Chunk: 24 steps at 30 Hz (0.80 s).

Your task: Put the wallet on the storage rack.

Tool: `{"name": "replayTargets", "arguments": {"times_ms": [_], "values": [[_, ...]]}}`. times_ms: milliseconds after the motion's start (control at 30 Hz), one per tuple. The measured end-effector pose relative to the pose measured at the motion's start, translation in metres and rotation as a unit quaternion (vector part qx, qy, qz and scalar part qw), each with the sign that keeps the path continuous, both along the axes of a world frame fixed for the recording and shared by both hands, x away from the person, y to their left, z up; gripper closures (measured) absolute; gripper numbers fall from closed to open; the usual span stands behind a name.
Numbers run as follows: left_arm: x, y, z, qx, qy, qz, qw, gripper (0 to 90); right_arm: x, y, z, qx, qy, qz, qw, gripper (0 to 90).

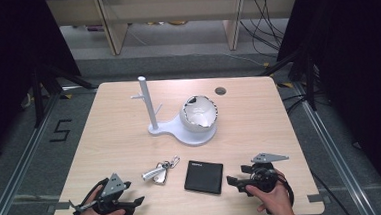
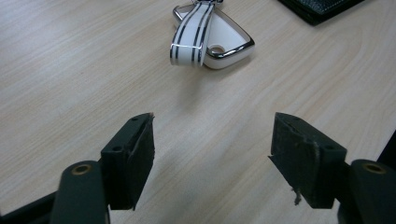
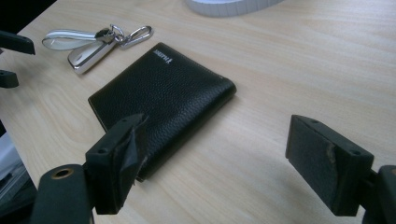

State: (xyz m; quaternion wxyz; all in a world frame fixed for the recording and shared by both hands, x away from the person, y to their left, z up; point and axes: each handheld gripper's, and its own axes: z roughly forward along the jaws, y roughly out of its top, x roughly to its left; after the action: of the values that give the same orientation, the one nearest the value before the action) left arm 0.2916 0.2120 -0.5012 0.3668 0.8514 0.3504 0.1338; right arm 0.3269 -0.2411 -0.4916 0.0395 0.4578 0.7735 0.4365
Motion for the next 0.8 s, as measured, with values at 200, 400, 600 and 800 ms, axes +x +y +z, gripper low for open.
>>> {"name": "replayTargets", "arguments": {"times_ms": [200,400,600,800], "values": [[0.006,-0.016,0.006,-0.022,-0.012,0.0,0.9997,51.9,0.001,-0.002,-0.001,0.0,0.007,-0.012,0.9999,21.6],[0.015,-0.041,0.016,-0.012,-0.035,-0.038,0.9986,72.9,0.001,-0.001,0.0,0.017,0.02,-0.015,0.9995,21.5],[0.03,-0.078,0.018,-0.014,-0.03,-0.068,0.9972,82.8,-0.002,0.003,0.0,0.042,0.03,-0.021,0.9984,24.5],[0.052,-0.109,0.018,-0.016,-0.012,-0.086,0.9961,84.5,-0.003,0.007,-0.003,0.045,0.05,-0.01,0.9977,25.0]]}}
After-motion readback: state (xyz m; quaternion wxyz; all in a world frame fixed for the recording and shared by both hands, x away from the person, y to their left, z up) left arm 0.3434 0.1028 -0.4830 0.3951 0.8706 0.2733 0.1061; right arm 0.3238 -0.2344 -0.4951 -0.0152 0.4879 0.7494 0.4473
